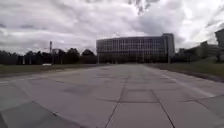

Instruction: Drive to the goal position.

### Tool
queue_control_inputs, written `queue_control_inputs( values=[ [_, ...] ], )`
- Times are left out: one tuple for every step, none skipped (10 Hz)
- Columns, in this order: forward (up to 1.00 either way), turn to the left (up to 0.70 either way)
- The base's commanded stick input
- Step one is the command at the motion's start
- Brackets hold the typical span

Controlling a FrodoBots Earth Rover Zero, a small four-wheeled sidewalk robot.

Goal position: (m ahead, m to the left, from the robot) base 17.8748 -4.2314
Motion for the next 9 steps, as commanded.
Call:
queue_control_inputs(
  values=[
    [0.7,0.01],
    [0.7,0.01],
    [0.7,-0.34],
    [0.7,-0.34],
    [0.7,-0.34],
    [0.7,-0.34],
    [0.7,-0.34],
    [0.7,-0.34],
    [0.7,-0.34]
  ],
)
